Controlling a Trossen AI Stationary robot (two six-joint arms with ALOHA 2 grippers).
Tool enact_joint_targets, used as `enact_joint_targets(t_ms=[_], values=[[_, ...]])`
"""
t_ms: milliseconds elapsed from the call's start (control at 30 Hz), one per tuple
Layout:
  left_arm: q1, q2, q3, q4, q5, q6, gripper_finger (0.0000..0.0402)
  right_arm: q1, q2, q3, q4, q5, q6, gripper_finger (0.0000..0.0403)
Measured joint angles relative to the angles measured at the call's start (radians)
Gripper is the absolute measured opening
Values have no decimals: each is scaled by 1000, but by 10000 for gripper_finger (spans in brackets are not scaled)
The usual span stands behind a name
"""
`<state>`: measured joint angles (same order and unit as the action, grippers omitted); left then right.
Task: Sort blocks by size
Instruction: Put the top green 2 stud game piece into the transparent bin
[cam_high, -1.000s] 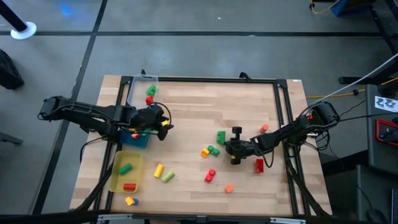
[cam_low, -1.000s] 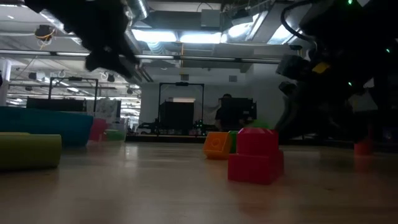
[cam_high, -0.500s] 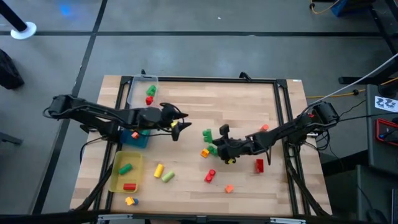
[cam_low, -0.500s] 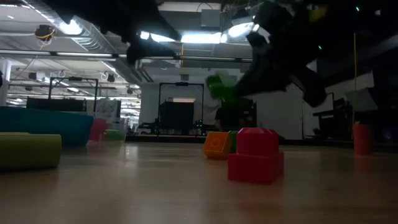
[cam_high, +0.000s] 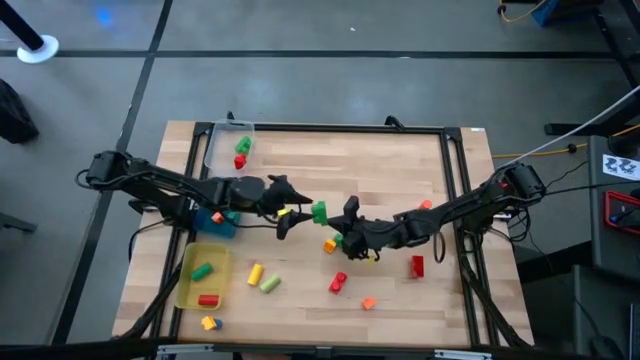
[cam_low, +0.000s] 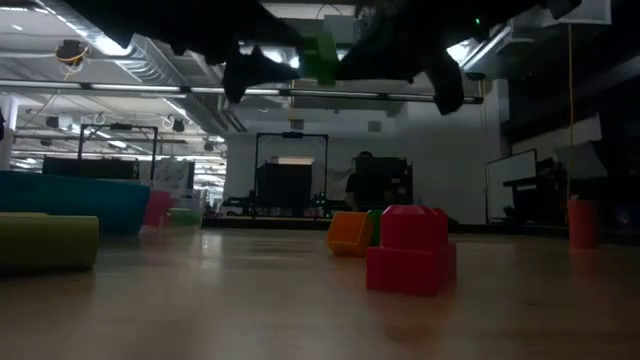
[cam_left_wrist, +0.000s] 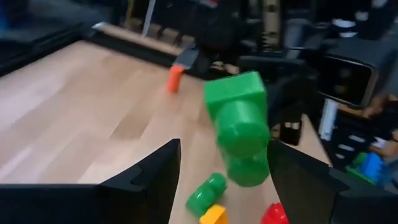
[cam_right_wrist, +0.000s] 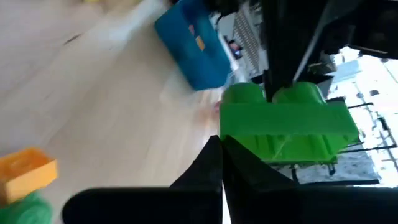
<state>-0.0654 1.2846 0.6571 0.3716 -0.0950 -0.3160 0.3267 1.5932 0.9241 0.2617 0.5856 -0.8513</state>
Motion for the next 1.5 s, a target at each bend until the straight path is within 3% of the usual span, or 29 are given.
enact_joint_targets(t_ms=[533,1000,1333,1500], values=[[-12,-2,0,194,39,62,224,-1,0,0,212,-99,-182,1],[-35,2,0,183,40,13,224,-8,0,0,207,-120,-205,1],[-33,105,1,266,38,17,223,-9,0,0,175,-122,-204,1],[-33,107,1,271,35,17,188,-9,0,0,165,-122,-202,1]])
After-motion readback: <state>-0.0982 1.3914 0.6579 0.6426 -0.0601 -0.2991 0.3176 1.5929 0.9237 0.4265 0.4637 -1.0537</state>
